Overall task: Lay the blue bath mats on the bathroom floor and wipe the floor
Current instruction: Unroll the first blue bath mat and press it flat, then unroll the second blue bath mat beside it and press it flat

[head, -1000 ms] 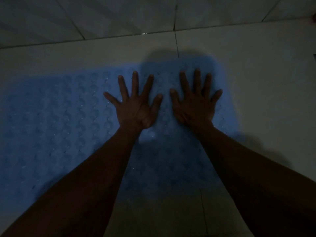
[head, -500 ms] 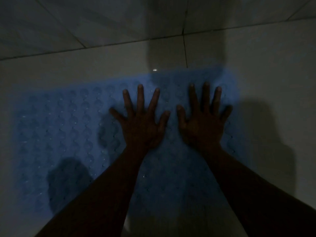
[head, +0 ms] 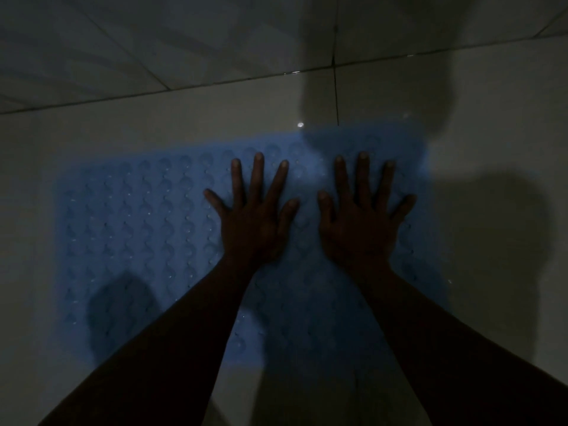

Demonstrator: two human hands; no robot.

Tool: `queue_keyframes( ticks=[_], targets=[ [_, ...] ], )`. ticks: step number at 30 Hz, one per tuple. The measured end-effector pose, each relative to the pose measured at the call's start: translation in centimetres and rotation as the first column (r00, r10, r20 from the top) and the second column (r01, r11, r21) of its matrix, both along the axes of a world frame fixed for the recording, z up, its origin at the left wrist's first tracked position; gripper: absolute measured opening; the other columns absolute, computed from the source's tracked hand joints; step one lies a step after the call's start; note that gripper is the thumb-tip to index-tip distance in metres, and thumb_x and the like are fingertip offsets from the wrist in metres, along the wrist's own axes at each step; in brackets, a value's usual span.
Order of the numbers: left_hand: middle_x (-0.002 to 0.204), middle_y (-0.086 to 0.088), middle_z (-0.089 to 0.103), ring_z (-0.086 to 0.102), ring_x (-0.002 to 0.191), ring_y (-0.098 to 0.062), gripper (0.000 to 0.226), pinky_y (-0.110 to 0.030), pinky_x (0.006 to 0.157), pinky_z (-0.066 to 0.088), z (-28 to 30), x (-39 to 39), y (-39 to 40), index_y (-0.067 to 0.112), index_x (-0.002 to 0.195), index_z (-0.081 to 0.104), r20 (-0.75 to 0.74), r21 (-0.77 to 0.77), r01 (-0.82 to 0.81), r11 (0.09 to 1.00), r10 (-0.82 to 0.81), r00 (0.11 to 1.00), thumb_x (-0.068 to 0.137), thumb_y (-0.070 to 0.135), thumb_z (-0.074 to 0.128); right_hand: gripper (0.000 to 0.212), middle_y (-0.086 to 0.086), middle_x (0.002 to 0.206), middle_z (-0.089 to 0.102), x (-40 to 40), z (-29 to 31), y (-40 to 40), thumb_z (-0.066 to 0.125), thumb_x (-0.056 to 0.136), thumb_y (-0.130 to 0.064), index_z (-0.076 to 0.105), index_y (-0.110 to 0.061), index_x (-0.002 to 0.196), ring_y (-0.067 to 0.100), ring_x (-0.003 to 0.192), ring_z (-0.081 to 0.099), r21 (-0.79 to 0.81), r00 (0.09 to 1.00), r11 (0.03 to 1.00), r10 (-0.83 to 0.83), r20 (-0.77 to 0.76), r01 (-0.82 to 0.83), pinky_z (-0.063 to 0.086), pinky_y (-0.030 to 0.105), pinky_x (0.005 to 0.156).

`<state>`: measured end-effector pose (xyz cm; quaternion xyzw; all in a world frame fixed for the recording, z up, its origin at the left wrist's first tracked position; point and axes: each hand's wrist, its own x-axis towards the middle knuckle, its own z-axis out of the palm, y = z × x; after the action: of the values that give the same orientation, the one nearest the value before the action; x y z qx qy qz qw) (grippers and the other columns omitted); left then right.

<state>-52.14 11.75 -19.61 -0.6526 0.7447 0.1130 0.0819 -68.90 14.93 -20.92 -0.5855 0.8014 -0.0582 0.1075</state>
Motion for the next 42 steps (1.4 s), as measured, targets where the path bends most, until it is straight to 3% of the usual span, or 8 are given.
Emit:
queue_keyframes(
  ticks=[8,12,16,22,25,30,34,42],
  targets=[
    [0.163,0.008,-0.022,-0.026,0.149,-0.029,0.061,-0.077,0.106,-0.008,0.0,0.1,0.1,0.051,0.152,-0.013,-0.049,0.038,-0.008,0.999,0.009,0.999,0.098,0.068,0.009,0.056,-0.005,0.167,0.008,0.3,-0.4,-0.1,0.023,0.102,-0.057,0.015,-0.044,0.156,0.033,0.153,-0.002,0.015,0.999,0.999,0.028,0.043,-0.029,0.001,0.07,0.113],
    [0.163,0.008,-0.023,-0.027,0.148,-0.029,0.062,-0.074,0.109,-0.012,0.9,0.6,0.0,0.052,0.152,-0.011,-0.101,0.124,0.01,0.992,0.002,0.995,0.097,0.07,0.01,0.056,0.0,0.167,-0.003,1.6,0.7,0.0,0.022,0.105,-0.048,0.007,-0.039,0.158,0.036,0.152,-0.011,0.116,0.994,0.993,-0.004,0.105,-0.009,-0.001,0.069,0.114],
    [0.166,0.003,-0.015,-0.018,0.151,-0.029,0.058,-0.067,0.116,-0.001,1.6,2.4,2.1,0.046,0.156,-0.002,-0.106,0.145,0.125,0.982,-0.11,0.988,0.102,0.059,0.017,0.058,0.001,0.167,-0.008,3.3,2.3,2.6,0.025,0.105,-0.043,0.004,-0.036,0.158,0.033,0.152,-0.013,0.182,0.985,0.983,-0.021,0.169,-0.01,0.004,0.064,0.116],
    [0.167,0.0,0.0,0.0,0.153,-0.027,0.058,-0.057,0.117,0.014,3.2,7.3,5.5,0.037,0.158,0.009,-0.199,0.153,0.275,0.949,-0.243,0.949,0.105,0.048,0.03,0.055,0.007,0.166,0.01,7.9,5.7,6.1,0.032,0.104,-0.039,0.019,-0.029,0.157,0.034,0.152,0.007,0.239,0.962,0.971,-0.038,0.27,-0.029,0.023,0.061,0.116],
    [0.167,-0.001,0.002,0.005,0.153,-0.026,0.058,-0.058,0.117,0.019,5.7,10.7,4.8,0.036,0.158,0.011,-0.312,0.11,0.188,0.976,-0.145,0.939,0.105,0.046,0.032,0.055,0.009,0.165,0.014,11.3,8.6,5.3,0.031,0.105,-0.04,0.018,-0.027,0.158,0.034,0.151,0.013,0.204,0.942,0.978,-0.029,0.334,-0.042,0.023,0.057,0.117],
    [0.165,-0.009,0.014,0.018,0.15,-0.03,0.061,-0.055,0.115,0.027,11.3,17.7,1.9,0.029,0.157,0.022,-0.434,-0.065,0.008,0.998,-0.036,0.9,0.102,0.053,0.03,0.058,0.012,0.159,0.031,18.4,14.1,1.8,0.034,0.103,-0.044,0.025,-0.021,0.156,0.032,0.145,0.03,0.015,0.935,0.997,0.07,0.348,-0.08,0.031,0.052,0.115],
    [0.164,-0.01,0.014,0.019,0.149,-0.031,0.06,-0.053,0.116,0.027,15.7,24.0,-0.5,0.025,0.156,0.025,-0.496,-0.054,-0.142,0.988,0.097,0.863,0.103,0.048,0.04,0.058,0.011,0.159,0.032,25.6,18.8,-0.8,0.04,0.103,-0.039,0.025,-0.019,0.156,0.031,0.144,0.033,-0.077,0.923,0.985,0.169,0.347,-0.152,0.032,0.044,0.115],
    [0.148,-0.01,0.038,0.036,0.137,-0.032,0.047,-0.051,0.107,0.032,25.4,33.7,-2.4,0.019,0.144,0.04,-0.655,-0.066,-0.549,0.833,0.379,0.654,0.103,0.042,0.036,0.05,0.022,0.146,0.046,39.9,26.7,-5.9,0.038,0.105,-0.031,0.034,-0.014,0.152,0.036,0.132,0.046,-0.27,0.872,0.92,0.365,0.325,-0.285,0.036,0.037,0.107]
  ],
)
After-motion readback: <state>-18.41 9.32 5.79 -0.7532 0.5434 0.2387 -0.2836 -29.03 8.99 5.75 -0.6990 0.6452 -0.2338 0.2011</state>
